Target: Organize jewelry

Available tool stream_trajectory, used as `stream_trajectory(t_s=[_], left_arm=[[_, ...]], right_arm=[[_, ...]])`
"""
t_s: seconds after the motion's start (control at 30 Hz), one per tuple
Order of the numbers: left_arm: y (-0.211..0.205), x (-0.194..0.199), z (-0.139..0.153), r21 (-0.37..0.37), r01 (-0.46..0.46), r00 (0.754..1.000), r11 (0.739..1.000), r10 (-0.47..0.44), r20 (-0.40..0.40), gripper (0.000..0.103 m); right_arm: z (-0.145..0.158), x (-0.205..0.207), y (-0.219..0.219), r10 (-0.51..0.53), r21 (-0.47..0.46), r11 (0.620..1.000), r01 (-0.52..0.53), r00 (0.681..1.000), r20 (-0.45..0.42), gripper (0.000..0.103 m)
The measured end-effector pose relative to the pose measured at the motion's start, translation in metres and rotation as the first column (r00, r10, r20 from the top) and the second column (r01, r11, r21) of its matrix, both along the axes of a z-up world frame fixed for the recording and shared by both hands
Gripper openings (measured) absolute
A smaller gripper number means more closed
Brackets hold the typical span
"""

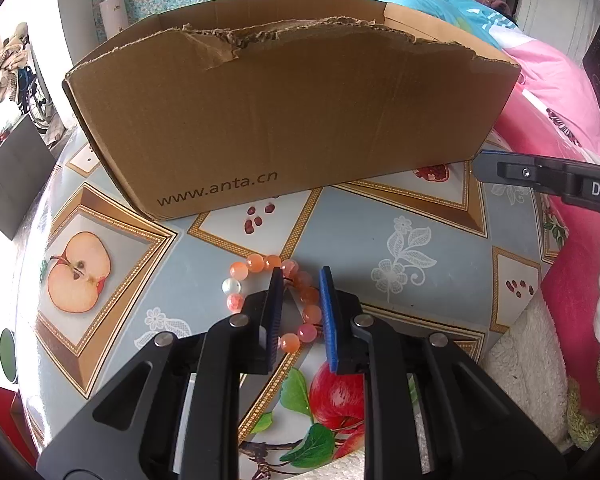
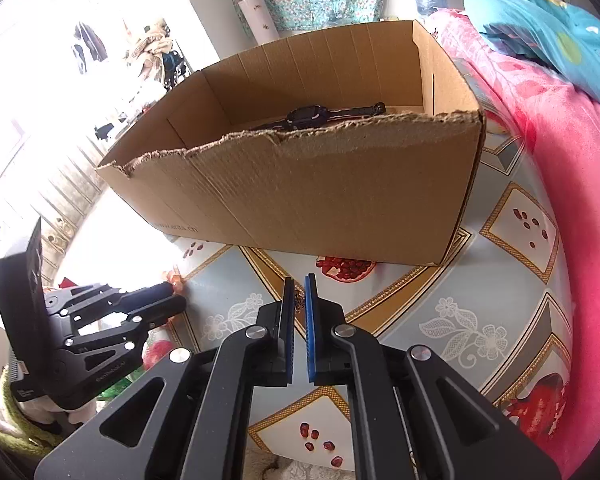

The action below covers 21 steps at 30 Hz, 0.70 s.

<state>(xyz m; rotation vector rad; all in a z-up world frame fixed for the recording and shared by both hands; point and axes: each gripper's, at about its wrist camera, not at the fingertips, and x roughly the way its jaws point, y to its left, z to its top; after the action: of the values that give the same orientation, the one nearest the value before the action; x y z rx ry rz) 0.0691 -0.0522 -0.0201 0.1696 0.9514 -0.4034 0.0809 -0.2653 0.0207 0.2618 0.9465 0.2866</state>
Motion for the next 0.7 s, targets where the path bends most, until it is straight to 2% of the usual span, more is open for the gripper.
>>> stream_trajectory(t_s=[0.07,0.13,0.33,0.7], left_arm=[[-0.0008,0.0006,-0.0002,0.013,-0.005,1.0,1.0,0.005,0.006,0.013],[-0.0002,0.0016,-0.0007,0.023,-0.012,1.0,1.0,0.012,0.012,0.009],[-0.0006,0.0053,0.0003,0.029,-0.019,1.0,0.999,0.019,0.006,0.009],[-0.0083,0.009,0.001,0.045,-0.026,1.0,0.999,0.026,-0.001,0.009]], right_arm=[[0.0001,0.0004,-0.0041,-0.008,0.04,0.999,0.009,1.0,-0.005,0.005],[0.0008,0.0011,-0.0069,-0.019,0.038,0.999,0.019,1.0,-0.009,0.005],[-0.0055,0.002,0.0,-0.018,0.004,1.0,0.018,1.0,-0.025,0.005],[-0.0072,0.0081,0.0025,-0.001,0.013,1.0,0.001,1.0,-0.028,0.005]])
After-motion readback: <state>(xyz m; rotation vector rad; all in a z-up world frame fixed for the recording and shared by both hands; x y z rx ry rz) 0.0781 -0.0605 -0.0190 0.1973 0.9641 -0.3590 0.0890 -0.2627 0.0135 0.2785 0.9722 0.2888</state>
